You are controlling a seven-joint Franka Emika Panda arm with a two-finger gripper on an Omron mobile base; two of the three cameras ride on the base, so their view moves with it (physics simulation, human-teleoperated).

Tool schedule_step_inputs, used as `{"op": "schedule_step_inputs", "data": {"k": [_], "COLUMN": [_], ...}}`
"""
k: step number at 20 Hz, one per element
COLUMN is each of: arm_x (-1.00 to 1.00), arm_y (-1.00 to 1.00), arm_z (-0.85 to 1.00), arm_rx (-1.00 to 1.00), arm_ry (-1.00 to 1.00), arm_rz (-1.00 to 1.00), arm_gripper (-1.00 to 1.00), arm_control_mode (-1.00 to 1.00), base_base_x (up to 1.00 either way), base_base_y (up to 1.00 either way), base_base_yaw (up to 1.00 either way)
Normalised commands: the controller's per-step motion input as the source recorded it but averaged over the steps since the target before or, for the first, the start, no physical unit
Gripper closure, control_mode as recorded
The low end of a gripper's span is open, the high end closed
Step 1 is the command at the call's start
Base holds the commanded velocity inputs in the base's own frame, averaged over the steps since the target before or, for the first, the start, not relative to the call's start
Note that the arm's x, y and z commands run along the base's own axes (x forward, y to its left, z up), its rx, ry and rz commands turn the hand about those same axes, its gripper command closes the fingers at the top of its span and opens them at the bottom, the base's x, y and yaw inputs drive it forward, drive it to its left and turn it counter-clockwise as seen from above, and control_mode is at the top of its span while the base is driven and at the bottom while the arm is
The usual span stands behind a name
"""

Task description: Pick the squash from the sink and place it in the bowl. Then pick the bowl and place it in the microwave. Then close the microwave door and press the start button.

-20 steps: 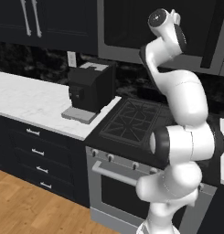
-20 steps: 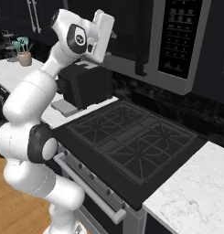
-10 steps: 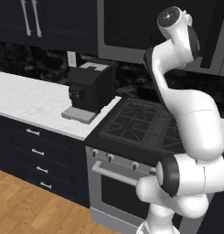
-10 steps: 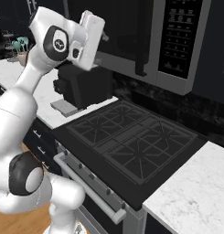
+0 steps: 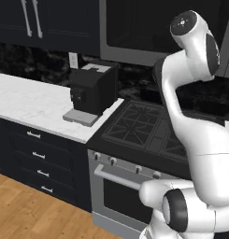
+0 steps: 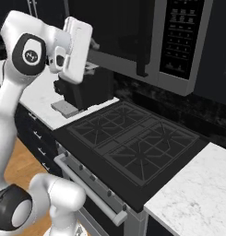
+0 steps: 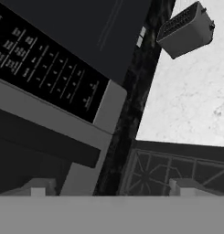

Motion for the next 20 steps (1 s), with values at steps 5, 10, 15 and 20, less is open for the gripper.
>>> {"op": "schedule_step_inputs", "data": {"k": [5, 10, 15, 20], "arm_x": [-0.89, -0.61, -0.44, -0.08], "arm_y": [0.0, 0.0, 0.0, 0.03], "arm_z": [-0.18, -0.15, -0.03, -0.23], "arm_rx": [-0.29, -0.26, -0.31, -0.4], "arm_ry": [0.17, 0.17, 0.13, -0.02], "arm_rz": [0.18, 0.29, 0.29, 0.06], "arm_gripper": [1.0, 1.0, 1.0, 1.0], "arm_control_mode": [-1.0, -1.0, -1.0, -1.0], "base_base_x": [0.0, 0.0, 0.0, 0.0], "base_base_y": [0.0, 0.0, 0.0, 0.0], "base_base_yaw": [0.0, 0.0, 0.0, 0.0]}}
